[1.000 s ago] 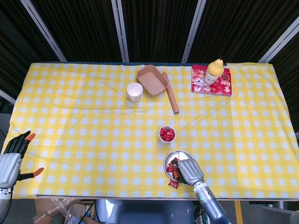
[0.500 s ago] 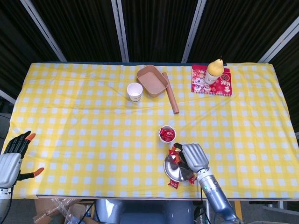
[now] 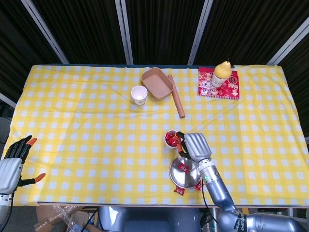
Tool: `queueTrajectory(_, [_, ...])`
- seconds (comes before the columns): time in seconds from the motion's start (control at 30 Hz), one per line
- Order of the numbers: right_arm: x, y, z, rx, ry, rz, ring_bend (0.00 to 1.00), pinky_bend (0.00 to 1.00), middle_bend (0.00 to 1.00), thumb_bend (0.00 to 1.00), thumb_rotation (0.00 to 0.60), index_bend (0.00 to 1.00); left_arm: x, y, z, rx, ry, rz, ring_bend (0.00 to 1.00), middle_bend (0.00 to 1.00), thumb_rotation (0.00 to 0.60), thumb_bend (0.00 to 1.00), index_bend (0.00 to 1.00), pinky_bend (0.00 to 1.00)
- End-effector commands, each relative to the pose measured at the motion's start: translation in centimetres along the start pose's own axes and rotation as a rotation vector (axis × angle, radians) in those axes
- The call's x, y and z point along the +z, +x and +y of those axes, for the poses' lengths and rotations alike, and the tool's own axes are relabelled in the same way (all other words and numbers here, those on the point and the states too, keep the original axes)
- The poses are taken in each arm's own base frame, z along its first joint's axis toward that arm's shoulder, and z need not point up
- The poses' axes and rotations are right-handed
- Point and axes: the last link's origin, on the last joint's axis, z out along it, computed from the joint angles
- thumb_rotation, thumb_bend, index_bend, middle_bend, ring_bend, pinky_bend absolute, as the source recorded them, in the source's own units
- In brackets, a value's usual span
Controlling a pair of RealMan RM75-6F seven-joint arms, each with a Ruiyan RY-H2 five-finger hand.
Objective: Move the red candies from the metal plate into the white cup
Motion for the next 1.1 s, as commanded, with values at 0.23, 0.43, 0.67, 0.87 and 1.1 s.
queueTrajectory(0.23, [1.8,-1.2,0.9,-0.014,-0.036,-0.009,0.99,0.98,0.89,0.62,0.6,0.49,0.1,0.0,-0.1,-0.006,0.004,-0.008,0.0,0.0,0.6,0.0,0.0,0.0])
queueTrajectory(0.43, [1.8,-1.9,1.3,-0.032,-0.044,-0.029,0.98,0.98,0.89,0.62,0.6,0.49,0.1,0.0,0.0,-0.008,0.006,-0.009,0.0,0.0,0.6,0.0,0.0,0.0])
queueTrajectory(0.67, [1.5,-2.1,1.3,-0.047,-0.035,-0.025,0.97,0.98,0.89,0.57,0.6,0.37,0.1,0.0,0.0,-0.007,0.004,-0.006,0.0,0.0,0.6,0.0,0.0,0.0])
queueTrajectory(0.87, [1.3,-1.7,1.1,-0.042,-0.025,-0.003,0.96,0.98,0.89,0.47,0.6,0.27,0.0,0.0,0.0,-0.005,0.001,-0.004,0.0,0.0,0.6,0.0,0.0,0.0])
queueTrajectory(1.1, [0.8,-1.2,0.8,-0.036,-0.015,0.01,0.96,0.98,0.89,0.46,0.6,0.25,0.0,0.1,0.0,-0.006,-0.001,-0.001,0.0,0.0,0.6,0.0,0.0,0.0])
